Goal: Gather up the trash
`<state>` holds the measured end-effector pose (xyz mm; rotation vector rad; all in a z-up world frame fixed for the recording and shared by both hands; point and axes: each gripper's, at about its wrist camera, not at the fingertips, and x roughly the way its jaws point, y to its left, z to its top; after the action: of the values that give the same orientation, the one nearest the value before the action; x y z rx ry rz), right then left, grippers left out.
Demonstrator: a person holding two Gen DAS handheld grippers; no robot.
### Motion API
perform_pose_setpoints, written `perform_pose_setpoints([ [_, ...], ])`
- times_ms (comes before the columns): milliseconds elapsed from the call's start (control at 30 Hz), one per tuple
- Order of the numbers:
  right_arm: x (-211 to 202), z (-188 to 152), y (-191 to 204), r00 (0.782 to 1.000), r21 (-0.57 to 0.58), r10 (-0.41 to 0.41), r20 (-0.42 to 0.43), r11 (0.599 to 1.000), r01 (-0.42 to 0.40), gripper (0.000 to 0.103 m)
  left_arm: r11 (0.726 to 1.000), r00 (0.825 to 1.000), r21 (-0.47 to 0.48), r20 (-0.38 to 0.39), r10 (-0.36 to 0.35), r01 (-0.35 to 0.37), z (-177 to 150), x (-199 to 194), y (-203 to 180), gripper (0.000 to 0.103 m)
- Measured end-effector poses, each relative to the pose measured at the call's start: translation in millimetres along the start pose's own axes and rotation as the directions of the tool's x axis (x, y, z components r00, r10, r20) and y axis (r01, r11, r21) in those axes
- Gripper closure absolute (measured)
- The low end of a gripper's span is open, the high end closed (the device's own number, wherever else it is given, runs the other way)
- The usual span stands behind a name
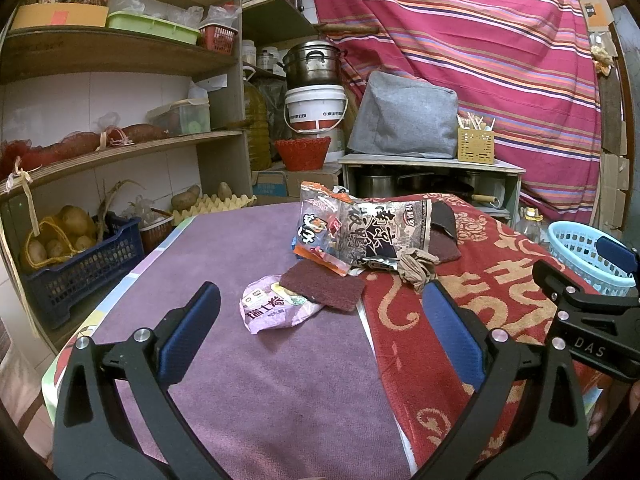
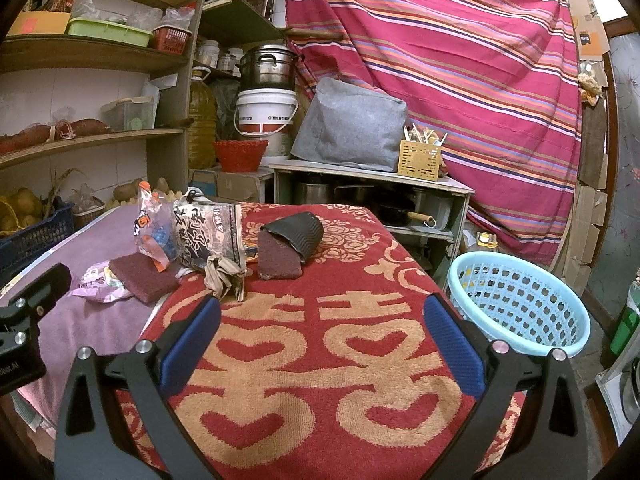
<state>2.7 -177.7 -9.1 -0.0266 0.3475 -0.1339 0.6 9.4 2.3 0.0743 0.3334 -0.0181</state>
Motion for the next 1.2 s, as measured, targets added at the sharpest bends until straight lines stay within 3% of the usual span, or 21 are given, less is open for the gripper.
perform_pose_setpoints([
  [1000, -1, 1, -1, 1.000, 0.000, -0.001, 0.001, 1.000, 0.001, 0.004, 1.000, 1.000, -0.003, -0.005, -0.001, 0.001, 0, 0, 2, 0.005],
  [1200, -1, 2, -4, 1.000, 0.008, 0.000, 0.005, 1.000, 0.000, 0.004, 1.000, 1.000, 0.003, -0.021, -0.002, 0.002, -14, 6, -3, 0.005],
])
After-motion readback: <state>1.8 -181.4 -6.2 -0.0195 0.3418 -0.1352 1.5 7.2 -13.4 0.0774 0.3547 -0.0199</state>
